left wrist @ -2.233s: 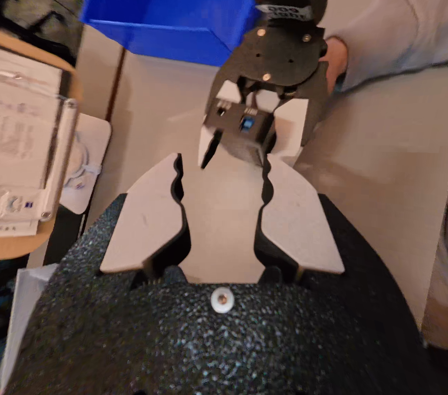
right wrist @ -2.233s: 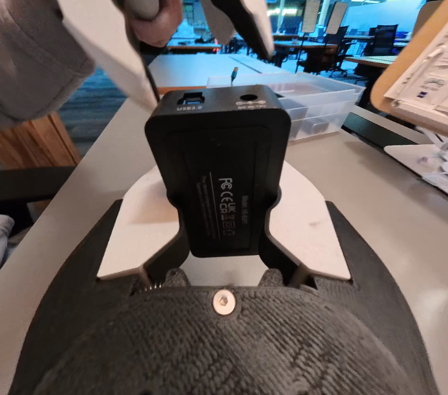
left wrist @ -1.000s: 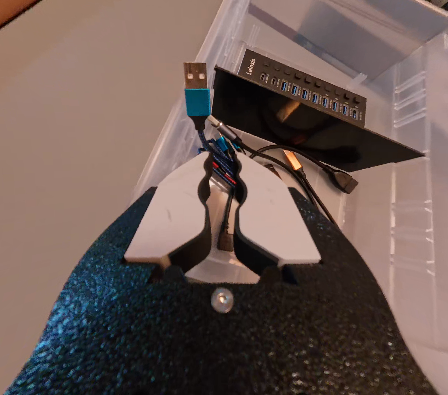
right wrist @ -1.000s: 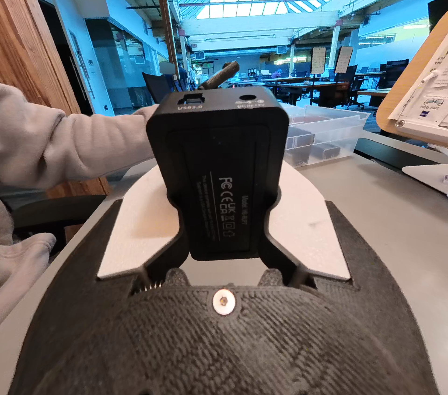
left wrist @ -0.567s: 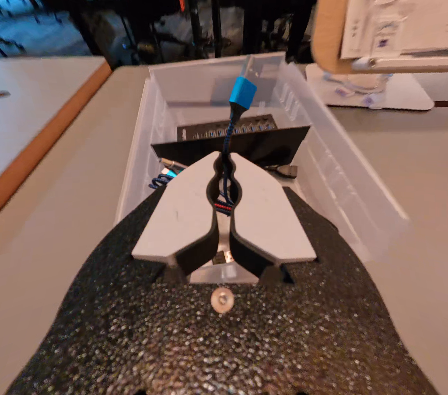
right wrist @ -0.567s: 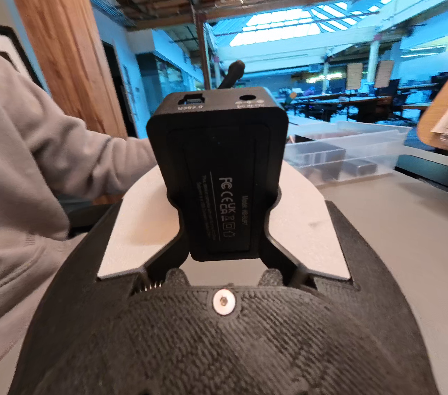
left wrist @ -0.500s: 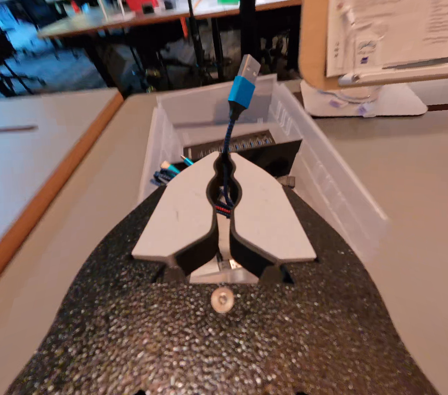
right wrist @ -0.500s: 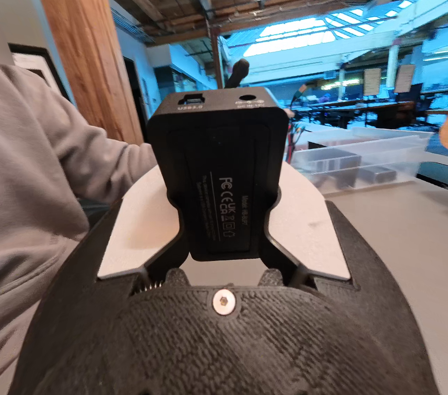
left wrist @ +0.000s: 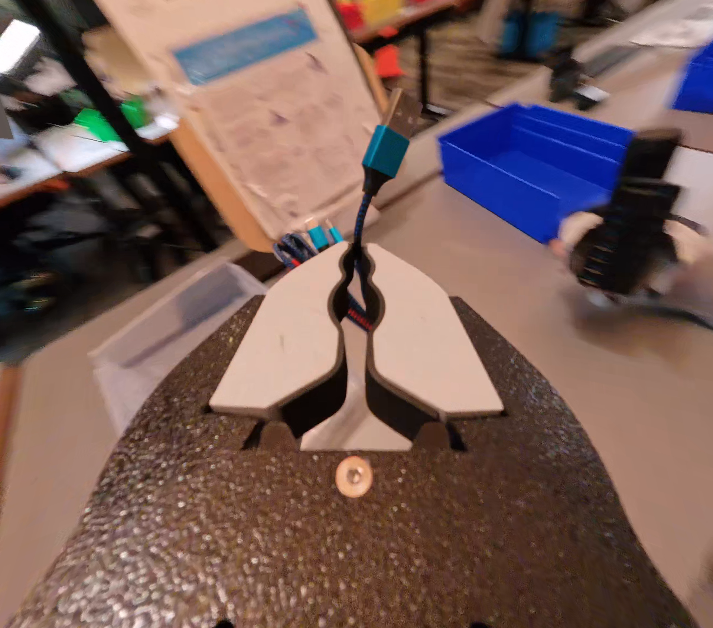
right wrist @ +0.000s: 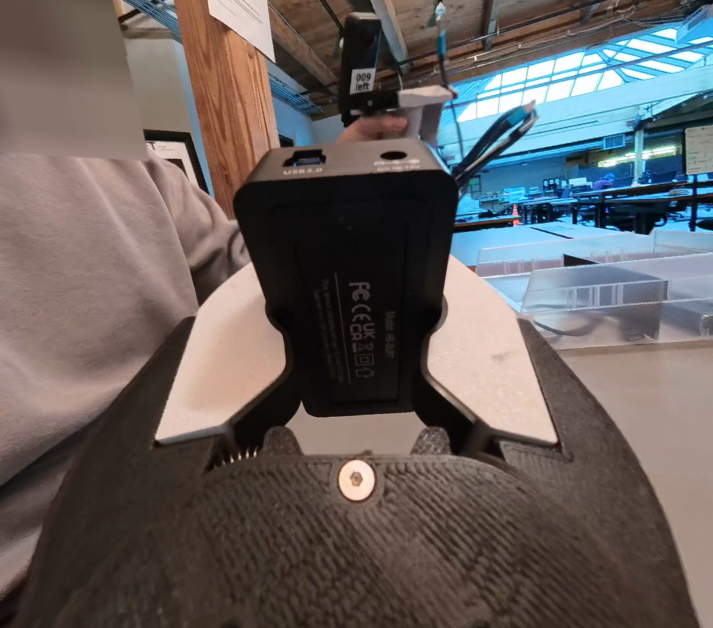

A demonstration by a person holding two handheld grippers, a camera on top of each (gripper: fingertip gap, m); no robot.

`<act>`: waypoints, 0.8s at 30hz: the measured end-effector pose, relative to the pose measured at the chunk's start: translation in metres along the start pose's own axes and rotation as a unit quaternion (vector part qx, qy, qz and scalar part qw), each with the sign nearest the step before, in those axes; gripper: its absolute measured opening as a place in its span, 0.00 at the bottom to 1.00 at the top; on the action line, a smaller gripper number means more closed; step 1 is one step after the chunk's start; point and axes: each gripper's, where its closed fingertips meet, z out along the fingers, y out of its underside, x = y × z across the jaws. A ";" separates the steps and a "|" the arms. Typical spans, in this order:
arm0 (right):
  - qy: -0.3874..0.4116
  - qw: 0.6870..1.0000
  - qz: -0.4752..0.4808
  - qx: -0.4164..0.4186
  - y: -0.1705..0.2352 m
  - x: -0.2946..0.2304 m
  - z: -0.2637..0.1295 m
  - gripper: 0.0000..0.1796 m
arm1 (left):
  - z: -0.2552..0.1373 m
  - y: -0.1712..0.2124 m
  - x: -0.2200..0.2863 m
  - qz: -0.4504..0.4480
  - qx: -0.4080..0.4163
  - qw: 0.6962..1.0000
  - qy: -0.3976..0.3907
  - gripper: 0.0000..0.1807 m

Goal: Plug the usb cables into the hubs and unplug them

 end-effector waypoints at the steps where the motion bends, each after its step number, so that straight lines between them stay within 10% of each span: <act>1: 0.004 1.000 -0.003 -0.005 0.001 0.001 0.000 0.41 | 0.004 0.008 0.016 -0.001 -0.020 0.999 0.042 0.02; 8: 0.042 0.998 -0.025 -0.030 0.008 0.010 0.001 0.41 | 0.058 0.079 0.081 0.001 -0.075 0.983 0.165 0.02; 13: 0.072 0.996 -0.043 -0.041 0.009 0.017 -0.001 0.41 | 0.101 0.095 0.049 0.115 -0.056 0.992 -0.012 0.02; 18: 0.111 0.991 -0.068 -0.042 0.002 0.026 -0.010 0.41 | 0.115 0.121 0.071 0.329 -0.055 0.935 -0.123 0.02; 24: 0.121 0.989 -0.062 -0.051 0.004 0.032 -0.017 0.41 | 0.113 0.207 0.146 0.390 -0.160 0.906 0.029 0.02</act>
